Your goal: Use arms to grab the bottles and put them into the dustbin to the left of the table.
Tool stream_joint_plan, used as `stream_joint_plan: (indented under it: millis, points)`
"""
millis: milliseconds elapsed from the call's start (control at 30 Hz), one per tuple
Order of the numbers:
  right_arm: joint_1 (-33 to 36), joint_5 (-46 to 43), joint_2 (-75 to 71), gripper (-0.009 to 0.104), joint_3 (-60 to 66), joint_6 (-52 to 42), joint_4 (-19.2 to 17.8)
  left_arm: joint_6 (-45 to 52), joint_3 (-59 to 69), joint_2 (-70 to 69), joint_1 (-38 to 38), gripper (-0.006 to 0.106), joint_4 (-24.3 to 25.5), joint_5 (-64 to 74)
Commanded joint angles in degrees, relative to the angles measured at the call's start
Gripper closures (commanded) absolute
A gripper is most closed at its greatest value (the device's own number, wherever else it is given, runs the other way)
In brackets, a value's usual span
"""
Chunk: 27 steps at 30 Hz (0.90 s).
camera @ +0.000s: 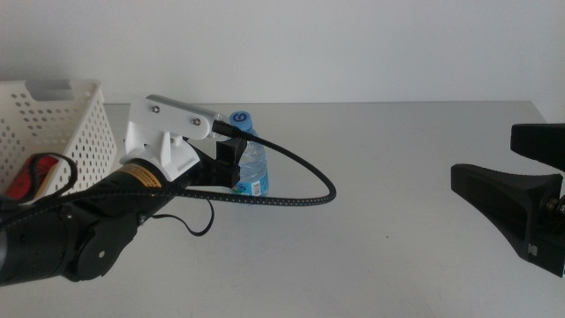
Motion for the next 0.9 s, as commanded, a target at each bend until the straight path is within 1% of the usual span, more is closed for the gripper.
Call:
stream_joint_plan:
  millis: [0,67,133,500,667,867]
  points:
    - [0.1,-4.32,-0.06,0.03,-1.88,-0.84,-0.73,-3.98,-3.21,-0.04,1.17,0.007,3.93,-5.02]
    - [0.1,-4.32,-0.06,0.03,-1.88,-0.84,-0.73,-6.19,-4.74,1.9,1.97,0.007,7.54,-5.02]
    - [0.1,-4.32,-0.06,0.03,-1.88,-0.84,-0.73,-7.22,-6.19,3.92,2.13,0.007,9.02,-5.06]
    - [0.1,-4.32,-0.06,0.03,-1.88,-0.89,-0.73,-7.21,-11.93,13.63,2.13,0.007,9.02,-6.63]
    - [0.1,-4.32,-0.06,0.03,-1.88,-0.89,-0.73,-7.16,-11.98,17.78,2.13,0.007,8.57,-13.06]
    - [0.1,-4.32,-0.06,0.03,-1.88,-0.89,-0.73,-7.34,-11.98,20.78,2.13,0.007,8.54,-17.29]
